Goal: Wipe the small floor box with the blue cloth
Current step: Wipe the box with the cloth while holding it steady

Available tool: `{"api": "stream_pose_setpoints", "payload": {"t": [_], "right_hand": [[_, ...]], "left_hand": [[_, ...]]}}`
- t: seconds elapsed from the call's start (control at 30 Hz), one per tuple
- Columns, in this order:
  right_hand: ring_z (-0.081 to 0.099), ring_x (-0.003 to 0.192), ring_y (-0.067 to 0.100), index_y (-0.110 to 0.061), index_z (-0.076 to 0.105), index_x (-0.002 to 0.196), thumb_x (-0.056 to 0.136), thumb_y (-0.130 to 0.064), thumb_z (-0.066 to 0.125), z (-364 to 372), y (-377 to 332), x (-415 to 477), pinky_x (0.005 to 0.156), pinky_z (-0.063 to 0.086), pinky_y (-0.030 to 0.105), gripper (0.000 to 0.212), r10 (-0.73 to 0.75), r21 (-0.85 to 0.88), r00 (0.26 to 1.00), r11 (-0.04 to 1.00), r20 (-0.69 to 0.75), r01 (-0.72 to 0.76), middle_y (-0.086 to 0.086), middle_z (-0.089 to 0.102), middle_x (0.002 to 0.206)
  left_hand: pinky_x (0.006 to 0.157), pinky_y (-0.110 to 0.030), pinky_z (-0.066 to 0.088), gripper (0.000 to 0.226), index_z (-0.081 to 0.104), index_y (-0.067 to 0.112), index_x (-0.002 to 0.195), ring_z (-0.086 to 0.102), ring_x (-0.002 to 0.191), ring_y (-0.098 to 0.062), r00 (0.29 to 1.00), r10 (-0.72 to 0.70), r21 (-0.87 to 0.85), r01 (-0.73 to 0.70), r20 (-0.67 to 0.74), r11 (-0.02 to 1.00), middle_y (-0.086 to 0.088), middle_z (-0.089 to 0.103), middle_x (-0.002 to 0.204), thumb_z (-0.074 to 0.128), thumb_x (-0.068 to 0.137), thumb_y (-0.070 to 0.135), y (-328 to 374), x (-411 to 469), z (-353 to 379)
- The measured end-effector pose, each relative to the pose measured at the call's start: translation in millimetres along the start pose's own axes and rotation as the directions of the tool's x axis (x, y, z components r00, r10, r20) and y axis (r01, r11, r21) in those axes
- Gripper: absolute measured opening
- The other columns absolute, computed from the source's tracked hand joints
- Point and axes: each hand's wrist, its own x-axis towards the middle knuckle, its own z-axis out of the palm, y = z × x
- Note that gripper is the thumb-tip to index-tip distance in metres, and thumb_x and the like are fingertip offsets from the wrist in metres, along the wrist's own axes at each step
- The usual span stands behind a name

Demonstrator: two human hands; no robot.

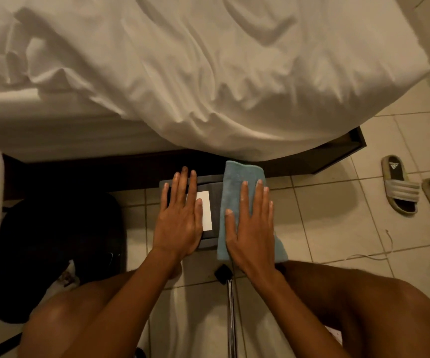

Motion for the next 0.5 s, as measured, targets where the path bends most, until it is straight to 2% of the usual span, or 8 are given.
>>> {"api": "stream_pose_setpoints", "payload": {"t": [0.2, 0.3, 0.4, 0.5], "right_hand": [[-0.018, 0.153, 0.02, -0.025, -0.003, 0.159, 0.101, -0.055, 0.019, 1.9, -2.0, 43.4, 0.126, -0.002, 0.045, 0.069, -0.117, -0.054, 0.992, 0.991, 0.04, 0.119, 0.006, -0.014, 0.167], [-0.015, 0.153, 0.018, -0.027, 0.001, 0.159, 0.101, -0.056, 0.021, -1.0, -1.7, 56.1, 0.126, 0.0, 0.043, 0.068, -0.083, -0.021, 0.996, 0.996, 0.032, 0.084, 0.006, -0.012, 0.167], [-0.013, 0.154, 0.019, -0.025, -0.004, 0.159, 0.101, -0.056, 0.019, -1.1, -2.4, 28.5, 0.127, 0.003, 0.042, 0.07, -0.035, 0.027, 0.999, 0.999, -0.023, 0.035, 0.006, -0.013, 0.167], [-0.012, 0.154, 0.02, -0.023, -0.007, 0.159, 0.101, -0.053, 0.02, 4.4, -5.3, -0.7, 0.126, 0.002, 0.042, 0.071, -0.002, 0.011, 1.0, 1.0, -0.017, 0.002, 0.008, -0.014, 0.167]], "left_hand": [[0.125, -0.043, 0.0, 0.061, -0.009, 0.017, 0.157, -0.012, 0.154, -0.017, 1.0, 0.004, -0.028, -0.004, -0.007, 1.0, -0.005, -0.012, 0.167, 0.012, 0.104, 0.037, 0.0, -0.9, -0.4], [0.125, -0.043, 0.001, 0.061, -0.009, 0.017, 0.157, -0.011, 0.154, -0.017, 1.0, 0.001, -0.019, -0.001, -0.005, 1.0, -0.005, -0.011, 0.167, 0.011, 0.104, 0.038, -0.2, -0.3, -1.4], [0.126, -0.042, 0.001, 0.06, -0.008, 0.017, 0.158, -0.01, 0.154, -0.017, 1.0, 0.005, -0.03, -0.005, -0.009, 1.0, -0.005, -0.01, 0.167, 0.013, 0.104, 0.037, 0.6, 0.0, -2.5], [0.126, -0.042, 0.002, 0.06, -0.005, 0.017, 0.158, -0.007, 0.154, -0.018, 1.0, 0.013, -0.022, -0.014, -0.021, 1.0, -0.006, -0.007, 0.167, 0.018, 0.105, 0.035, 0.3, 0.2, -1.7]]}}
